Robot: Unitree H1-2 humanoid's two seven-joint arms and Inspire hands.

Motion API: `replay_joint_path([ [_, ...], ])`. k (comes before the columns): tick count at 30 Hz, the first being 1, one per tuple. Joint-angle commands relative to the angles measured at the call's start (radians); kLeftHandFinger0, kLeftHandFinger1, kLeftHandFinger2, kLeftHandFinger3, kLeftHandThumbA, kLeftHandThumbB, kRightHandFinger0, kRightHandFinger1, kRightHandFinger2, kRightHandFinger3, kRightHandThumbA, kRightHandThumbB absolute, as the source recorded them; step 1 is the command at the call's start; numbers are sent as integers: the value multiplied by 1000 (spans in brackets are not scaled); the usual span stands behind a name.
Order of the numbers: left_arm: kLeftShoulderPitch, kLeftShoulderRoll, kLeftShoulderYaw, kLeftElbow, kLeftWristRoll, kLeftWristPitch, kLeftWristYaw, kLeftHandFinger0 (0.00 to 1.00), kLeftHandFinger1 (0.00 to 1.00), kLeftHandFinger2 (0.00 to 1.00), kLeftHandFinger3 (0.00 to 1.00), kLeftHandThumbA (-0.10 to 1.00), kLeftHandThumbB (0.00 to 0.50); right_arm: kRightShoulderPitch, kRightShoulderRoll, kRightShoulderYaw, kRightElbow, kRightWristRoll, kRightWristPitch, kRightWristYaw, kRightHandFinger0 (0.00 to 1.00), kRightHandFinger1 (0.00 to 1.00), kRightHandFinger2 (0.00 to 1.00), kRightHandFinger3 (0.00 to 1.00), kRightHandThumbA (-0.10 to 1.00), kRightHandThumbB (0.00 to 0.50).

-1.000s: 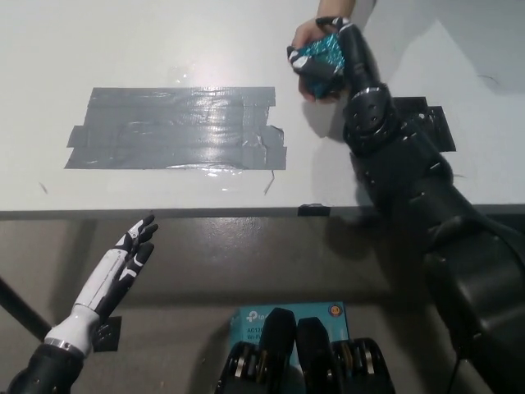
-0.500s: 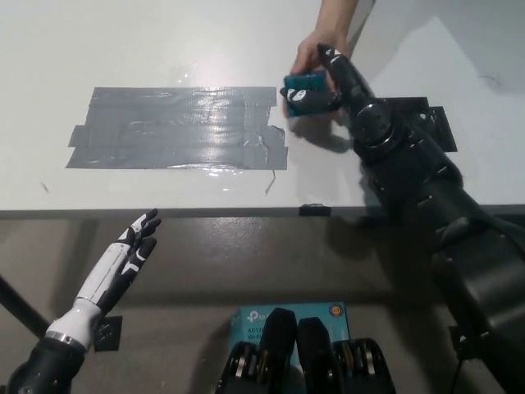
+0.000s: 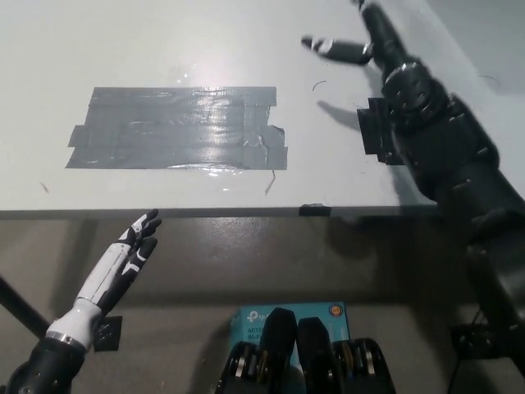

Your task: A rubick's cube is kept in the black marked spot on the table and the robot uses its right arm to pick it up and hands it to a person

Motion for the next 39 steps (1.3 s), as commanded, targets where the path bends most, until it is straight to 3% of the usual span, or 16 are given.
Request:
replay_joint_path([
  [1,-35,23,7,-26,9,0,-14,1000,1000,1000,1000,1000,279,170,-120,-74,-774,5,120,54,1000,1000,1000,1000,849,460],
  [8,-59,31,14,-12,3,1,-15,1000,1000,1000,1000,1000,268,449,-151,-104,-1340,45,177,128,1000,1000,1000,1000,951,460],
  [9,-61,30,13,-8,2,1,-16,1000,1000,1000,1000,1000,274,539,-136,-100,-1432,33,130,111,1000,1000,1000,1000,941,420],
  [12,-73,26,9,3,6,0,-15,1000,1000,1000,1000,1000,253,654,-109,-89,-1523,-4,47,79,1000,1000,1000,1000,909,383],
  [14,-76,23,6,6,9,2,-13,1000,1000,1000,1000,1000,231,764,-89,-73,-1595,-27,-11,61,1000,1000,1000,1000,895,371],
  [15,-74,22,6,5,9,2,-13,1000,1000,1000,1000,1000,230,800,-83,-69,-1616,-28,-26,58,1000,1000,1000,1000,905,408],
  [16,-74,22,6,9,9,-1,-11,1000,1000,1000,1000,1000,224,833,-75,-69,-1627,-25,-46,49,1000,1000,1000,1000,870,353],
  [17,-75,21,6,11,10,-3,-10,1000,1000,1000,1000,1000,224,854,-70,-70,-1633,-23,-57,44,1000,1000,1000,1000,870,353],
  [20,-62,24,6,11,13,-2,-6,1000,1000,1000,1000,1000,248,945,-46,-93,-1580,-14,-160,-13,1000,1000,1000,1000,835,285],
  [23,-53,22,3,9,15,-2,-4,1000,1000,1000,1000,1000,248,976,-38,-107,-1529,14,-184,-29,1000,1000,1000,1000,851,276],
  [27,-21,14,-4,9,16,-15,0,1000,1000,1000,1000,1000,223,1030,-34,-108,-1372,20,-227,-46,1000,1000,1000,1000,836,221],
  [36,30,7,-1,-8,2,-7,-1,1000,1000,1000,1000,994,260,1023,10,-158,-1051,124,-322,-43,1000,1000,1000,1000,693,154],
  [39,42,9,0,-16,7,-5,3,1000,1000,1000,1000,997,259,1014,6,-170,-970,111,-310,-40,1000,1000,1000,1000,670,180],
])
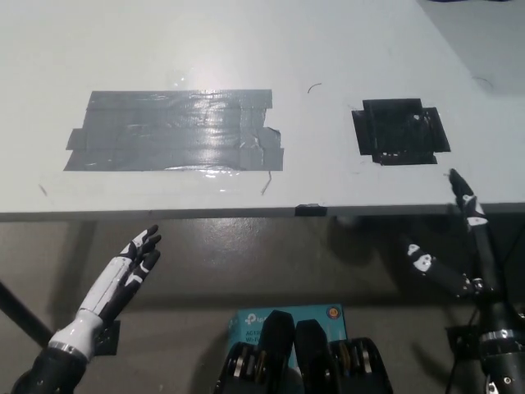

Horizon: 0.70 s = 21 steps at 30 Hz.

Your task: A rubick's cube is kept in the black marked spot on the table and the robot uses its right arm to pick it up and hands it to a person

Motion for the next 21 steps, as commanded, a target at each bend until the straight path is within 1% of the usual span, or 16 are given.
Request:
replay_joint_path([
  [1,18,9,13,-59,5,-16,3,1000,1000,1000,1000,997,258,-30,11,-50,85,63,-183,-47,1000,1000,1000,1000,672,179],
  [2,22,8,14,-60,2,-18,3,1000,1000,1000,1000,991,248,-30,10,-50,105,59,-188,-42,1000,1000,1000,1000,692,202],
  [4,25,8,15,-63,1,-14,1,1000,1000,1000,1000,990,248,-27,12,-50,112,56,-191,-38,1000,1000,1000,1000,709,206],
  [5,28,8,14,-64,3,-12,0,1000,1000,1000,1000,979,239,-21,16,-50,111,51,-191,-35,1000,1000,1000,1000,717,213],
  [8,33,9,13,-63,3,-19,-1,1000,1000,1000,1000,968,237,-10,22,-48,114,45,-199,-30,1000,1000,1000,1000,704,214],
  [11,37,11,14,-65,2,-21,-2,1000,1000,1000,1000,961,239,-4,24,-40,120,33,-205,-25,1000,1000,1000,1000,705,229],
  [13,37,12,13,-66,4,-20,-2,1000,1000,1000,1000,961,239,-2,25,-38,119,30,-202,-22,1000,1000,1000,1000,705,229],
  [14,37,12,12,-70,7,-13,-2,1000,1000,1000,1000,968,243,-1,25,-36,115,34,-201,-15,1000,1000,1000,1000,685,227],
  [17,38,12,14,-77,5,-7,-3,1000,1000,1000,1000,969,236,-5,24,-34,116,34,-205,-11,1000,1000,1000,1000,678,220],
  [19,36,11,16,-75,2,-11,-1,1000,1000,1000,1000,967,236,-8,24,-33,117,31,-202,-10,1000,1000,1000,1000,682,228],
  [21,35,11,18,-74,-1,-9,-2,1000,1000,1000,1000,967,238,-10,23,-33,119,28,-203,-10,1000,1000,1000,1000,688,224],
])
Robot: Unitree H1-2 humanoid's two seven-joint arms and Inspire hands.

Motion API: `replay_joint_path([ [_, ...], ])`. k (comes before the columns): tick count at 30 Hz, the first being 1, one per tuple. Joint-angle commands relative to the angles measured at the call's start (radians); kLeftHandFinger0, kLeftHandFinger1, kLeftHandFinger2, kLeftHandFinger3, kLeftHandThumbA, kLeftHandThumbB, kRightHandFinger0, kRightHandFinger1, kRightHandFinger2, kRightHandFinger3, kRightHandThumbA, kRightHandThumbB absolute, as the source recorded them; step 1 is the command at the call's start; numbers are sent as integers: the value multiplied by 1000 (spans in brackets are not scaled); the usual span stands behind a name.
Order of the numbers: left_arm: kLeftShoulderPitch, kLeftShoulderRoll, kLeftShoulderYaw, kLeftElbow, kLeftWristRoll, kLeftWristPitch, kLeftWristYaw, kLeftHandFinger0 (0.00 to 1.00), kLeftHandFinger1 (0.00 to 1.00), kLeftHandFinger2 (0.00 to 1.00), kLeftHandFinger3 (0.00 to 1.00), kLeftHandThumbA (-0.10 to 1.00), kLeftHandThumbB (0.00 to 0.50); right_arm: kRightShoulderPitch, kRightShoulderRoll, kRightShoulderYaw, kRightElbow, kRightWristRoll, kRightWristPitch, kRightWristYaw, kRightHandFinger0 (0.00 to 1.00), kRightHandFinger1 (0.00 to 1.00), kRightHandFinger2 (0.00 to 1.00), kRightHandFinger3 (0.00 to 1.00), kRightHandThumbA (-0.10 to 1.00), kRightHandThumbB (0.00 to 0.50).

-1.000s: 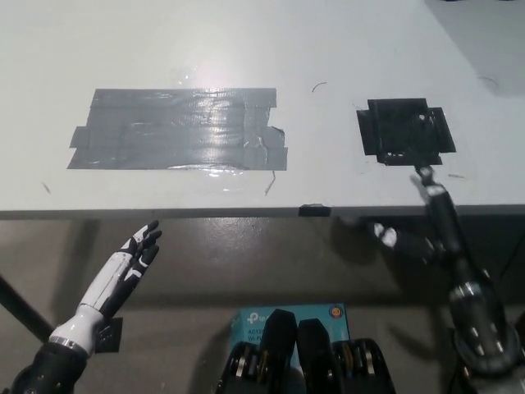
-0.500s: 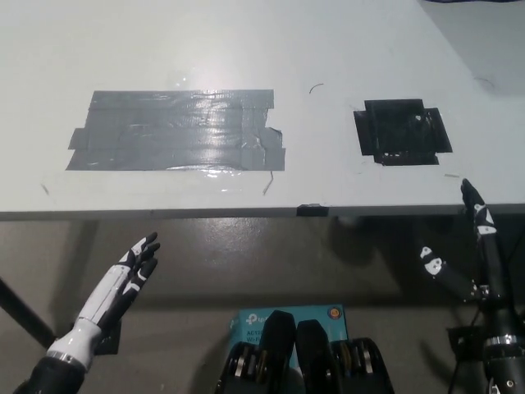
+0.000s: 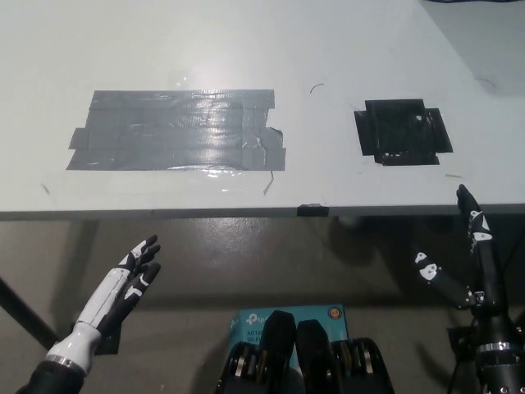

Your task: A rubick's cube is kept in the black marked spot on the table and the robot uses its right arm to pick it up and hands it to a person

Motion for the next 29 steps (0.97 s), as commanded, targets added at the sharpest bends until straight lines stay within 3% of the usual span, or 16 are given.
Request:
replay_joint_path([
  [1,-1,11,16,-32,-3,-9,-2,1000,1000,1000,1000,967,239,-13,-4,2,-8,-1,-61,-2,1000,1000,1000,1000,689,224],
  [15,-6,8,15,-21,-5,-9,-3,1000,1000,1000,1000,955,211,-19,-10,15,-2,17,-64,24,1000,1000,1000,1000,682,212],
  [29,11,-12,27,-44,-13,0,16,1000,1000,1000,1000,973,236,2,-8,43,-33,25,-58,62,1000,1000,1000,1000,743,227],
])
